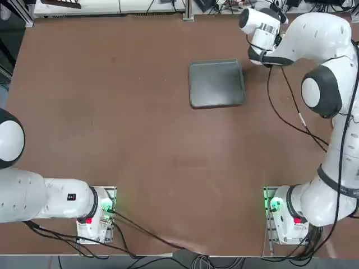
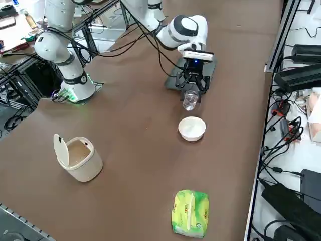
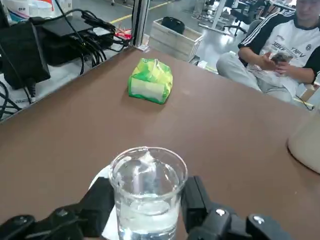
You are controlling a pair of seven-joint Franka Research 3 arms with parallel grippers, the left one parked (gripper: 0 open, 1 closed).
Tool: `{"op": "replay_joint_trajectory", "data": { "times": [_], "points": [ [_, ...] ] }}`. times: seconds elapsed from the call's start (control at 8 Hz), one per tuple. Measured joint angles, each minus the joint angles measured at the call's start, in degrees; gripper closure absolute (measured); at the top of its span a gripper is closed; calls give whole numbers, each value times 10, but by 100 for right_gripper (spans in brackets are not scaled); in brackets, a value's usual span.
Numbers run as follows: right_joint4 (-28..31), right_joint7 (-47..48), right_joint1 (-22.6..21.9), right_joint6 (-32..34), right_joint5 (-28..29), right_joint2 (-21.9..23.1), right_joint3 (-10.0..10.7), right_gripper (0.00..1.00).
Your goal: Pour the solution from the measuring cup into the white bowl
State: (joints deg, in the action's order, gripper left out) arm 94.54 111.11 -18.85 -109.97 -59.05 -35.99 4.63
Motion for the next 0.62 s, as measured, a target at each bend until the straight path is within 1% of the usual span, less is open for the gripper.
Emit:
{"op": "replay_joint_trajectory", "data": {
  "times": [0.38,0.62],
  "points": [
    [-1,-62,24,-32,55,-5,0,26],
    [-15,-128,34,-36,118,-5,1,26]
  ]
}}
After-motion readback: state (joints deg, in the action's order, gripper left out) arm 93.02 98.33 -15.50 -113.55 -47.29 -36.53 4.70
